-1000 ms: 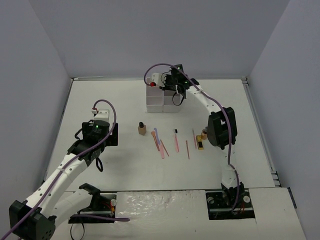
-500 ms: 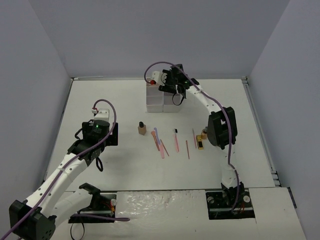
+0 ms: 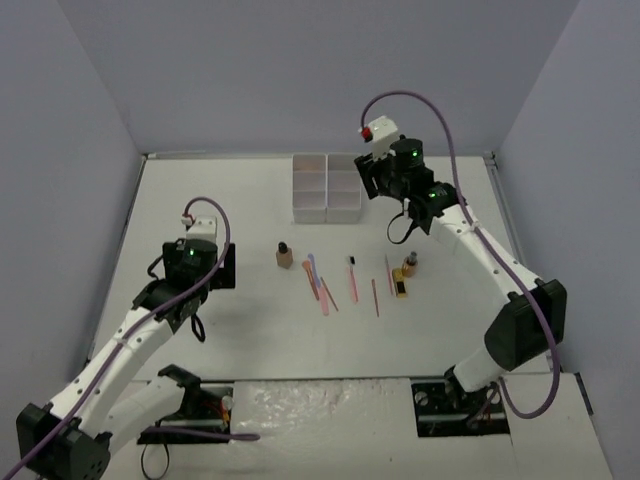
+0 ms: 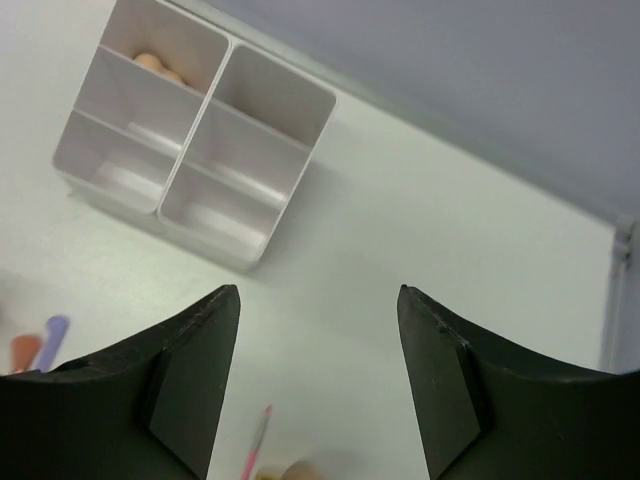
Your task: Organize the makeup
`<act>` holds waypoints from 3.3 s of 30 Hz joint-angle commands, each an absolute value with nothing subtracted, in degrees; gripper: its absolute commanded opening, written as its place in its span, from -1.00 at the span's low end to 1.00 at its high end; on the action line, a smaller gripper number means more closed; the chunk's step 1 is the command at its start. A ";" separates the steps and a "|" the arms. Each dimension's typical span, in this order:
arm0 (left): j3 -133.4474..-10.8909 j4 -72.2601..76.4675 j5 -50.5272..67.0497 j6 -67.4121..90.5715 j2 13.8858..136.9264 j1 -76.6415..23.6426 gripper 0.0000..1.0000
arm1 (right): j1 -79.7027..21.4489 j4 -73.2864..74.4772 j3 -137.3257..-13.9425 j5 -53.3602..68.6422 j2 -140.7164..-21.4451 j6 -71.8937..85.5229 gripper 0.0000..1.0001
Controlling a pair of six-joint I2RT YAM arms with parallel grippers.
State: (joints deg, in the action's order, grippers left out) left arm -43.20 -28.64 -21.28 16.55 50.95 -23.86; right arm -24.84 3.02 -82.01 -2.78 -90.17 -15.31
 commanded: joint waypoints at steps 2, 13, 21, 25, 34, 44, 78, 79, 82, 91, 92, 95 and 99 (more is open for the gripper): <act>-44.53 -25.91 -22.56 15.76 50.86 -23.52 0.94 | -24.70 4.32 -63.98 -8.46 -75.96 11.01 0.22; -44.74 -25.75 -22.59 15.73 51.42 -23.47 0.94 | -24.96 10.55 -45.63 -5.54 -67.24 23.28 -0.03; -44.91 -25.93 -22.41 15.74 52.12 -23.47 0.94 | -24.78 10.46 -42.45 -7.32 -71.52 26.01 -0.09; -44.76 -26.54 -22.61 15.99 51.70 -23.55 0.94 | -24.61 9.71 -42.45 -8.26 -74.94 25.91 -0.12; -44.48 -26.29 -22.68 16.00 51.34 -23.55 0.94 | -24.52 7.81 -42.74 -8.95 -78.57 24.29 -0.13; -44.47 -26.37 -22.68 15.91 51.24 -23.52 0.94 | -24.05 7.30 -43.51 -9.29 -82.53 21.25 -0.15; -44.56 -26.54 -22.68 16.00 50.95 -23.53 0.94 | -24.08 6.24 -47.90 -9.54 -86.32 17.46 -0.85; -44.56 -26.59 -22.63 16.00 50.98 -23.55 0.94 | -24.08 6.47 -48.53 -8.87 -85.32 17.18 -0.90; -44.55 -26.53 -22.59 16.07 50.89 -23.55 0.94 | -24.29 7.72 -51.36 -5.39 -82.17 15.32 -1.00; -44.61 -26.41 -22.50 15.91 51.06 -23.55 0.94 | -25.14 12.14 -74.22 6.86 -85.02 -6.41 -1.00; -44.64 -26.46 -22.50 15.91 50.96 -23.55 0.94 | -25.14 12.41 -76.76 7.59 -86.40 -9.63 -1.00; -44.53 -26.54 -22.39 15.91 50.69 -23.53 0.94 | -25.14 12.83 -85.64 8.90 -92.59 -21.02 -1.00; -44.45 -26.76 -22.07 15.91 50.63 -23.49 0.94 | -25.05 12.74 -93.67 11.33 -99.68 -35.64 -1.00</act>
